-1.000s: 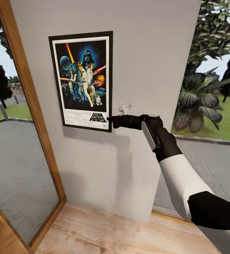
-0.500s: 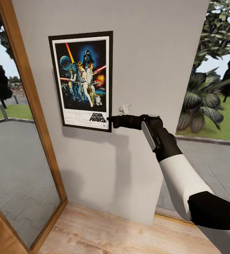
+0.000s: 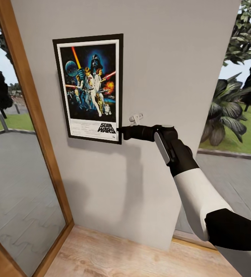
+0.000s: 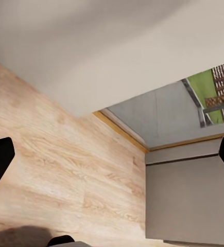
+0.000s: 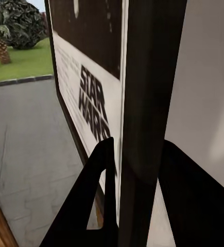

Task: Pick up the poster from the kitchen countertop and hang it on one of the wall nails in the kitchen.

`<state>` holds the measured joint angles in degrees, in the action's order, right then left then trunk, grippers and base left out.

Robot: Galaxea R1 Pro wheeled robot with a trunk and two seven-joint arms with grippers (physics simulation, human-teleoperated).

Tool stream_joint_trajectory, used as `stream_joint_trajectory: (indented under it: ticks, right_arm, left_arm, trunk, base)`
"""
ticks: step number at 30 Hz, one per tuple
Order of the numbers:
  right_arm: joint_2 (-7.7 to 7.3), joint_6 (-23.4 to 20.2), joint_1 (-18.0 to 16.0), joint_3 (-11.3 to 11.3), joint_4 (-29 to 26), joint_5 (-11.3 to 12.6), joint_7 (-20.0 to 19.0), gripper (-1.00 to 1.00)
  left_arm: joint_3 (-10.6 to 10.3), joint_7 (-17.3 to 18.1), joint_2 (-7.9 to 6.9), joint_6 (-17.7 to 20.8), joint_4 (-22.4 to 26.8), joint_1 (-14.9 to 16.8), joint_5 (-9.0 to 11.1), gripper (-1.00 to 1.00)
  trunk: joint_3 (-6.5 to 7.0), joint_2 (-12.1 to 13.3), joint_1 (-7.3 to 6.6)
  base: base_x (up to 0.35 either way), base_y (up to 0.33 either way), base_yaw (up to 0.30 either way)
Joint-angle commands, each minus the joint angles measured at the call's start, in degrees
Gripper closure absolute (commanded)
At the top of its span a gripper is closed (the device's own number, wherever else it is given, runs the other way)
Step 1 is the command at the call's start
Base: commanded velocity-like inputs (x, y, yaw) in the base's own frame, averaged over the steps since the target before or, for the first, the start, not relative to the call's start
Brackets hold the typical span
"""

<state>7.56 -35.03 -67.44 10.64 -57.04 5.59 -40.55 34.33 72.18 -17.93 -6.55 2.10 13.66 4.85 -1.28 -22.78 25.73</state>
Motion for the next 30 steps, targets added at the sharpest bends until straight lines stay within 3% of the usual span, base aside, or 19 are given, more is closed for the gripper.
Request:
stream_joint_trajectory:
  ticks: [1,30]
  right_arm:
    - [0.00,-0.57,-0.06,-0.01,-0.01,0.74,0.04,1.00]
    - [0.00,-0.56,-0.06,-0.01,-0.09,0.74,0.04,1.00]
  left_arm:
    - [-0.49,0.07,-0.05,-0.57,-0.08,0.06,0.51,-1.00]
    - [-0.49,0.07,-0.26,-0.57,-0.08,0.06,0.50,-1.00]
  trunk:
    - [-0.13,-0.13,0.05]
    - [-0.13,-0.13,0.05]
  base:
    - [0.104,0.003,0.000]
    - [0.098,0.000,0.000]
